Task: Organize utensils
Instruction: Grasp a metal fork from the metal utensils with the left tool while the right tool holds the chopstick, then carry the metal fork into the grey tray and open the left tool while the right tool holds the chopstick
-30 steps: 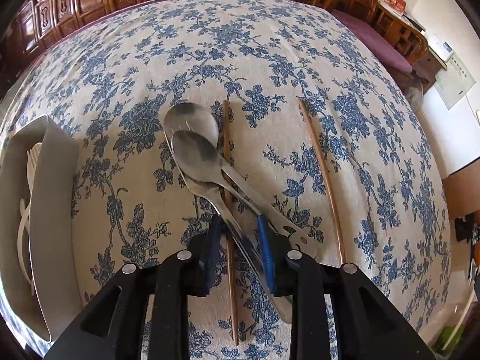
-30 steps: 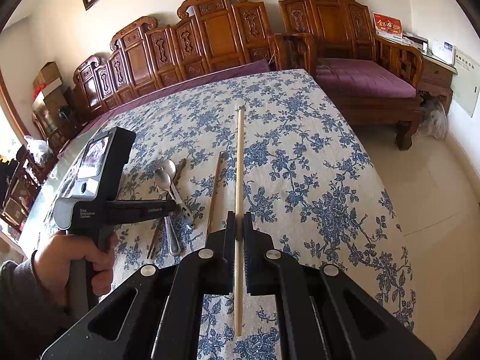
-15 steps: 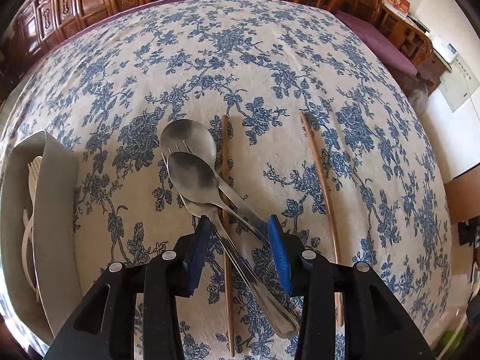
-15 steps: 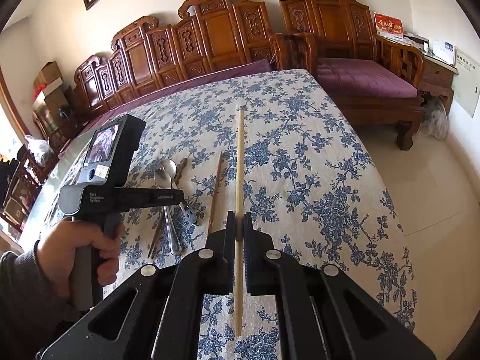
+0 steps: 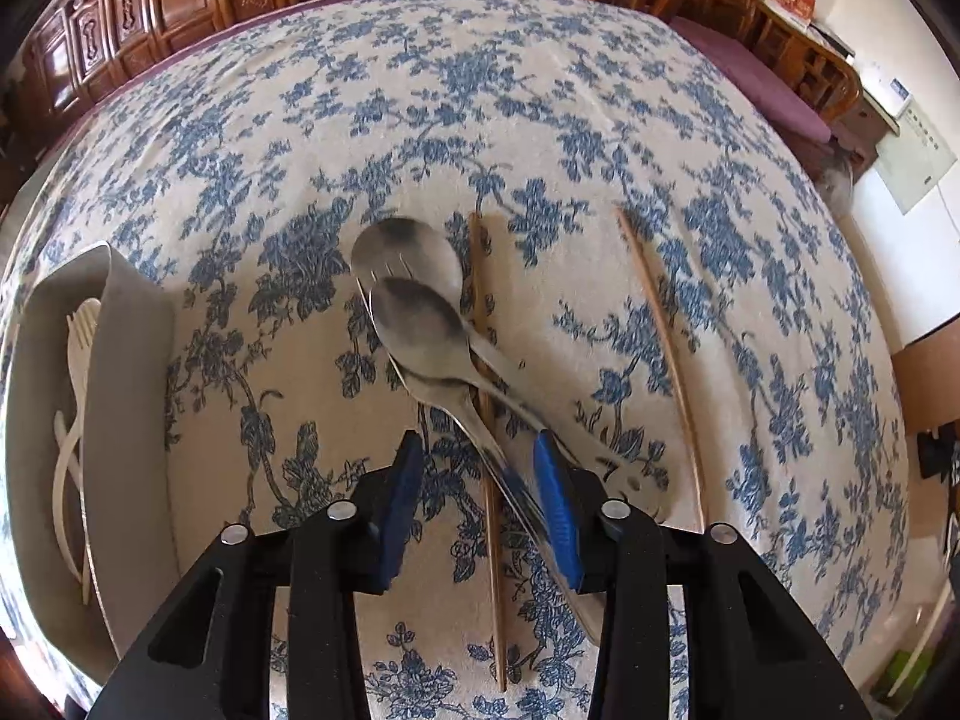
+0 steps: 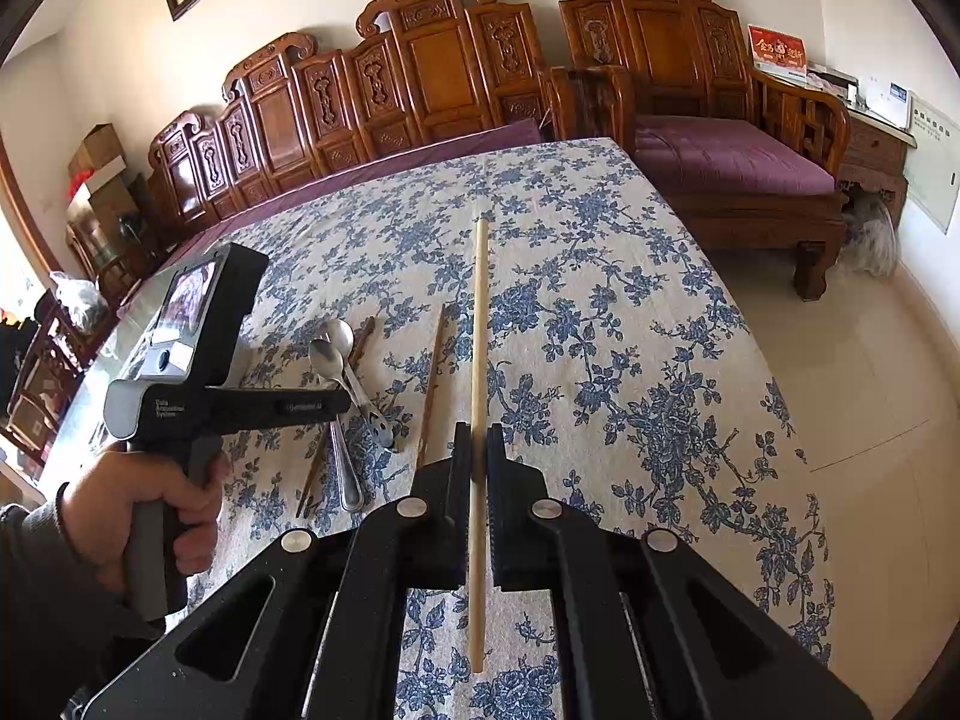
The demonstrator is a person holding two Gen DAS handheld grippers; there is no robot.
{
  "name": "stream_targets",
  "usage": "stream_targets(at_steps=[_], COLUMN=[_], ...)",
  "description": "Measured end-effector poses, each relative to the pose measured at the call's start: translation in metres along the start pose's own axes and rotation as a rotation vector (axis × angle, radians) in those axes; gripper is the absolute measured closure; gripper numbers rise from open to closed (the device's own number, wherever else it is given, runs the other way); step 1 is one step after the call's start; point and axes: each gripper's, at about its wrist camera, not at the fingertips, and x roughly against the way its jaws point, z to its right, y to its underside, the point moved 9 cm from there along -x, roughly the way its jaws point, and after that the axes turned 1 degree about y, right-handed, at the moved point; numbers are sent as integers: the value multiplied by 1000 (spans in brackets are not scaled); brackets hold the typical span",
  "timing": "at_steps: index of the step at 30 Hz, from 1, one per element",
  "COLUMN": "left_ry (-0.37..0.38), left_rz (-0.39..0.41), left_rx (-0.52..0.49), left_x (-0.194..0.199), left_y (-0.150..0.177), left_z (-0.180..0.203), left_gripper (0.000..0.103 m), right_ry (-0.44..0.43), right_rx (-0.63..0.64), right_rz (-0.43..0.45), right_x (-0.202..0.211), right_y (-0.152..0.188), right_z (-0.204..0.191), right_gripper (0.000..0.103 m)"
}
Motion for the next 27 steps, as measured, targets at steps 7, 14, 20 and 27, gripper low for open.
stream_targets(at_steps=[7, 14, 20, 27], left_ry=[18, 16, 37, 35], left_rz=[14, 32, 51, 89], left_rx=[-4, -1, 15, 7], left_x=[1, 8, 17, 34], left_y=[4, 8, 11, 10], left_z=[0, -12, -27, -41], left_gripper=[91, 97, 97, 97], right_ry=[0, 2, 5, 3], right_rx=[1, 18, 42, 66], right_rz=[5, 5, 1, 1], right_x=[1, 1, 1, 1], right_y=[-1, -1, 2, 3], right_z=[1, -3, -9, -18], right_gripper=[97, 97, 97, 97])
